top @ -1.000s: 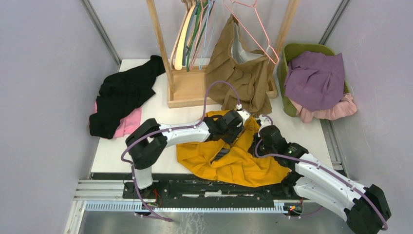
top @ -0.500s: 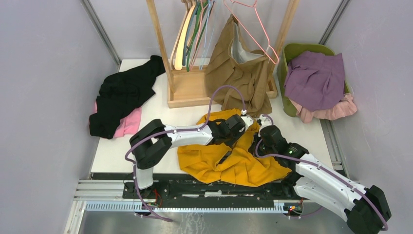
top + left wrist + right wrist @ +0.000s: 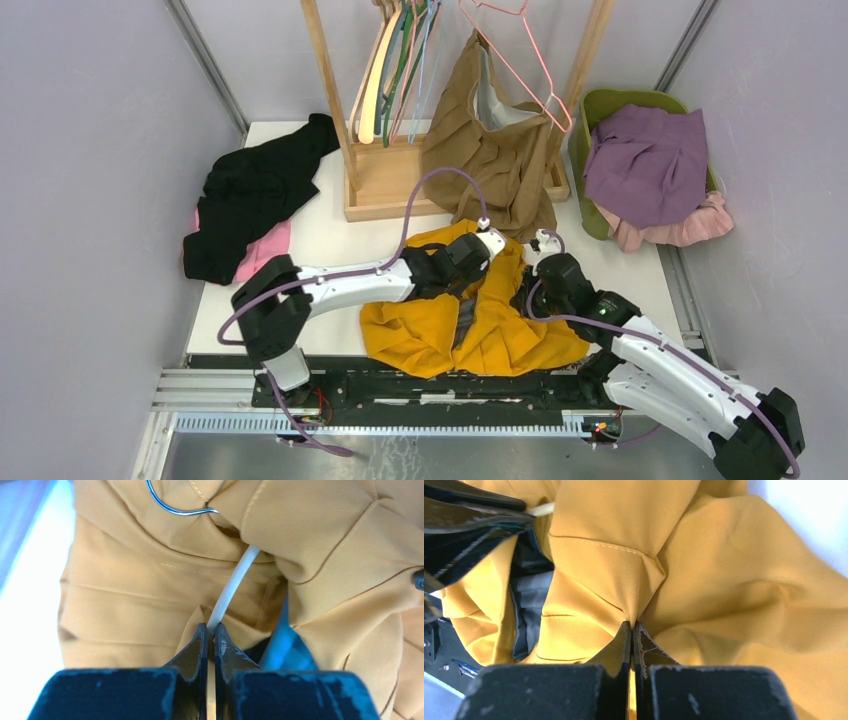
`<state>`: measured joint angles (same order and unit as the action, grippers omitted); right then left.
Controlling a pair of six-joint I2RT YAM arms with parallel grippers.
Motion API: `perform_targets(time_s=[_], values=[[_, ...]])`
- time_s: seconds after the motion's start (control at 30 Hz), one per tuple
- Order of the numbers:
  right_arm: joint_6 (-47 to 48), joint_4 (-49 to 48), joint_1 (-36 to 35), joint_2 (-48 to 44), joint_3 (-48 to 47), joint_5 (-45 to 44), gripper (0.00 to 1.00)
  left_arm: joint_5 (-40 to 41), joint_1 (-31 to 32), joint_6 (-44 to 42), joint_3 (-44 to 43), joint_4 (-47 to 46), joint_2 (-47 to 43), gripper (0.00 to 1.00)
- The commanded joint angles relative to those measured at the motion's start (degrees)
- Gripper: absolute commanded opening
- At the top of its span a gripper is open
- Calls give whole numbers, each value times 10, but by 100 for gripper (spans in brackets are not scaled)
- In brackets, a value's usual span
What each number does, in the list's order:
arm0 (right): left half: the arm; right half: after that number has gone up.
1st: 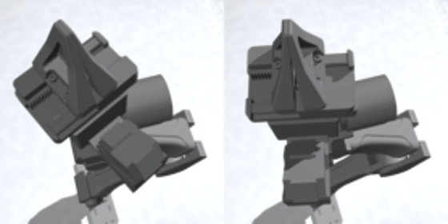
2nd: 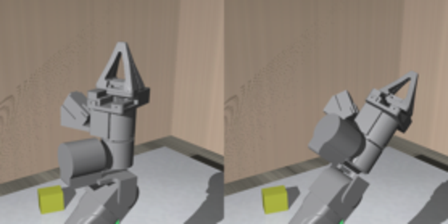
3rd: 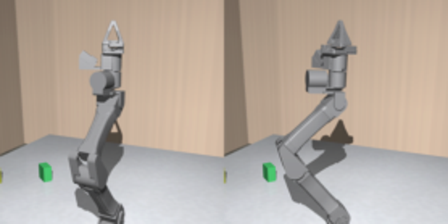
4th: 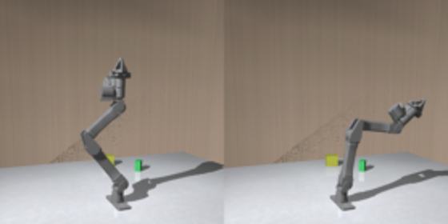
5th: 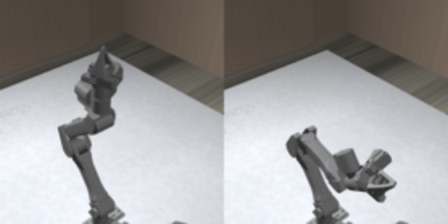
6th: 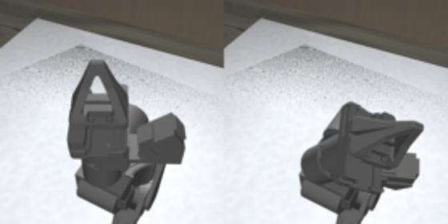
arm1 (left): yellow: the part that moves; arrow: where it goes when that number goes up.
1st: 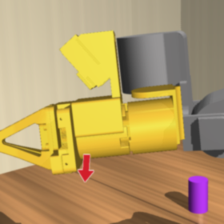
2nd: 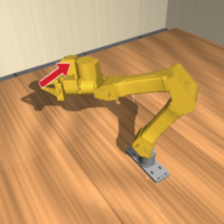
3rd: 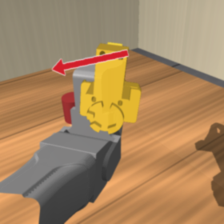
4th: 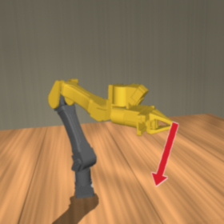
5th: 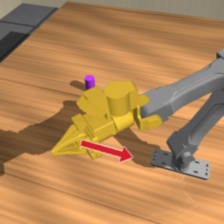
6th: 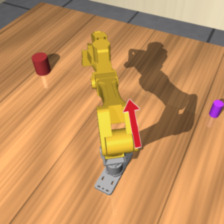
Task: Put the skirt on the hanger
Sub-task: Hang the skirt on the hanger.
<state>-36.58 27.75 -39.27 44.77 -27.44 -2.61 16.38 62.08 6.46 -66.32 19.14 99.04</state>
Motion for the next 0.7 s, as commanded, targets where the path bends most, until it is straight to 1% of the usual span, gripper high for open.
perform_targets(time_s=[0.0,0.17,0.3,0.4,0.47,0.57,0.67], values=[[10,30,-2,-9,-29,-8,1,86,-10,10,3,2,-85,3],[11,27,-2,-1,-34,-12,1,107,-11,13,11,13,-143,3],[9,18,-2,7,-32,-13,1,118,-12,16,19,15,-173,3],[5,13,-2,6,-27,-8,1,88,-13,20,17,21,-168,4],[3,10,-2,6,-23,-7,1,56,-13,20,18,13,-152,6],[1,7,-2,4,-18,-6,1,38,-12,15,19,-13,-132,9],[2,7,-2,3,-15,-6,1,31,-12,2,10,-36,-110,17]])
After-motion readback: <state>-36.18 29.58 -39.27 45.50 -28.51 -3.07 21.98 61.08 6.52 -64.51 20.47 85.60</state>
